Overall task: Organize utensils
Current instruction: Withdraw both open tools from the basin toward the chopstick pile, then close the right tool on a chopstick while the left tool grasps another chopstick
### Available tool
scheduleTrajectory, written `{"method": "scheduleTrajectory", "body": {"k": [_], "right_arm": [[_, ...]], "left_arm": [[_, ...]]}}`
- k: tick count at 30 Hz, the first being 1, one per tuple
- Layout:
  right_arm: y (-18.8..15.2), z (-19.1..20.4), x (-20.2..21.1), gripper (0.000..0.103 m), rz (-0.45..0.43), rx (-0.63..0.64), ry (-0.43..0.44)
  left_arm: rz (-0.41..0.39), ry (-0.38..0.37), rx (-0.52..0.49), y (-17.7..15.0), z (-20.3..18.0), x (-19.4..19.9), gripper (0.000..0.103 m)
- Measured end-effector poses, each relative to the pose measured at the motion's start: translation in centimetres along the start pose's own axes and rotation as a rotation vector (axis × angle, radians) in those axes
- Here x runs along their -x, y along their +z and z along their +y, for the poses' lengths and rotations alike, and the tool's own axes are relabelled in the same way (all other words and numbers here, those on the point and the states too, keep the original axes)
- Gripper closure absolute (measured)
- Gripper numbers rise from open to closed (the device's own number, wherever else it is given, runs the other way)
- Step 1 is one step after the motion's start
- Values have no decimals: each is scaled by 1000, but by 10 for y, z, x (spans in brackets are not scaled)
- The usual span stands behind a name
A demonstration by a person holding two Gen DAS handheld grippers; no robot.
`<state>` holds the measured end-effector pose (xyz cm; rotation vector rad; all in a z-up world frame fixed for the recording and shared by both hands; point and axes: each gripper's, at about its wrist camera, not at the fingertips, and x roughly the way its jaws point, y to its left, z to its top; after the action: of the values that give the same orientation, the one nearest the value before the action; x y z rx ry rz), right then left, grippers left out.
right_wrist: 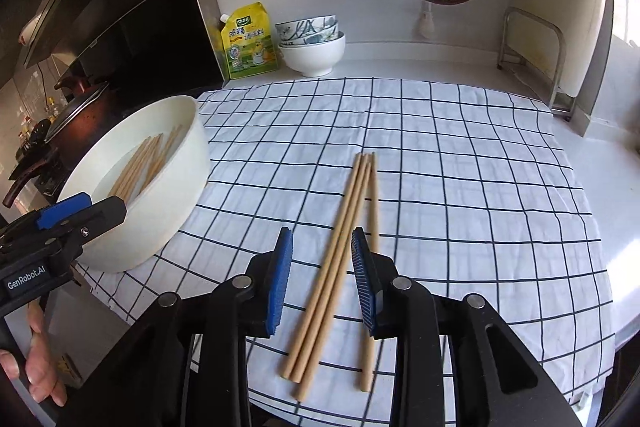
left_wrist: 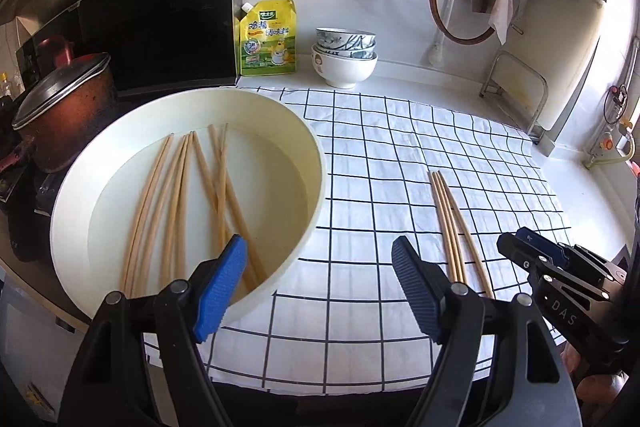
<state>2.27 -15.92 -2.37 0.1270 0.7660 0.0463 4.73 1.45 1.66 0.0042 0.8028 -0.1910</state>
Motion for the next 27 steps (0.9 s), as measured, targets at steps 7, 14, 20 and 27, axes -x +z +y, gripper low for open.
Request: {"method": "scheduleTrajectory", "body": {"k": [7, 14, 20, 27], "right_arm": [[-11, -21, -1, 70, 14, -16, -29], [-20, -31, -10, 69, 42, -21, -42], [-28, -34, -23, 69, 73, -19, -51], [-29, -31, -41, 69, 97, 13, -96]], "left_arm": [[25, -31, -43, -5, -27, -9, 29], [54, -40, -62, -10, -42, -20, 29], [88, -44, -65, -16, -48, -33, 27], [111, -50, -64, -21, -53, -41, 26]]}}
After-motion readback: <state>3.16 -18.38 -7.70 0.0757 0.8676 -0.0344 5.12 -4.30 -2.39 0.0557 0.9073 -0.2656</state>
